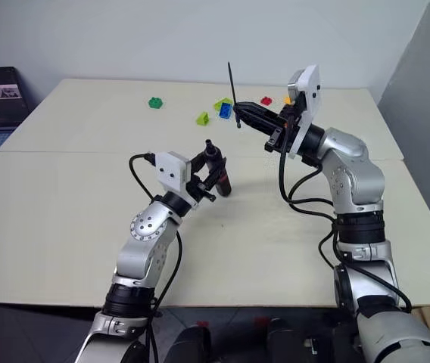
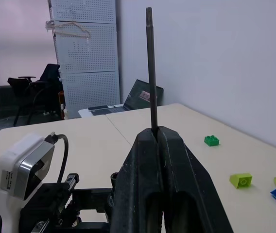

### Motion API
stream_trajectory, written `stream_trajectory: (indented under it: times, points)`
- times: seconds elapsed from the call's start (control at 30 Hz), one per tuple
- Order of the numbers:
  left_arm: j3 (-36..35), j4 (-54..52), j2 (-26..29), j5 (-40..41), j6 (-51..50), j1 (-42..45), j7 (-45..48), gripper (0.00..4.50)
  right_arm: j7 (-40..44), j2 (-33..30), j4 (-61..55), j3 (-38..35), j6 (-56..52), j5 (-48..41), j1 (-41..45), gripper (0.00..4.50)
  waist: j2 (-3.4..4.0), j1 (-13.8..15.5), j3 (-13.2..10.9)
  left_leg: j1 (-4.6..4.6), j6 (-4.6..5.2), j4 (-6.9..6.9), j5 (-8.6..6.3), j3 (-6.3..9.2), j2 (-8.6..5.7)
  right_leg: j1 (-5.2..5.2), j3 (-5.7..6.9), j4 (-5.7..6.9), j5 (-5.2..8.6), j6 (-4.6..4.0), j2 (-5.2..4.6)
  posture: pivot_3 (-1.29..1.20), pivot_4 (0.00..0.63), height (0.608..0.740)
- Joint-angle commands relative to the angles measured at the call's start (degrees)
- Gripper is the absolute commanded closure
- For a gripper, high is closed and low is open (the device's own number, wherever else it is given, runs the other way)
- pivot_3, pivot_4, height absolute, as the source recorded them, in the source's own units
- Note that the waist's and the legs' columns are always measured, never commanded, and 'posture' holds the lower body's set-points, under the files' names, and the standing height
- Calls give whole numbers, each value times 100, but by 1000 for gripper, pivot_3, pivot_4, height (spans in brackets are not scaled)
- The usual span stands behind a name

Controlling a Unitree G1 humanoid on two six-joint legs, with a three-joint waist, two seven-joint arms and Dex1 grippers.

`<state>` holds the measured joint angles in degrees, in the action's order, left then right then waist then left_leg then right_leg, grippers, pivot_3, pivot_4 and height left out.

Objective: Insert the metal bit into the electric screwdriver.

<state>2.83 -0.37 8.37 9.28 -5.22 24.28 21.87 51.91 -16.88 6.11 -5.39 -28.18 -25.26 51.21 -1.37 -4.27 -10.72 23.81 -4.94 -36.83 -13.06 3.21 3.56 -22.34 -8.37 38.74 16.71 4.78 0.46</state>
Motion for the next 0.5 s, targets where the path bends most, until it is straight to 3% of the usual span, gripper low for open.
stream_trajectory:
  times: [0.03, 0.5]
  points:
    - [2, -442, -31, 110, -4, 104, 19, 2847, -203, 20, -405, -25, -104, -226, -25, 4500, 0, -3, 0, 0, 0, 0, 0, 0, 0, 0, 0, 1, 0, 0, 0, 0, 150, 740]
    - [257, -949, 200, 610, -647, 15, 802, 2847, 202, -257, -335, 5, -200, -637, -44, 4500, 0, -20, 0, 0, 0, 3, 0, 0, 1, -2, 0, -1, 1, 0, 1, 0, 150, 740]
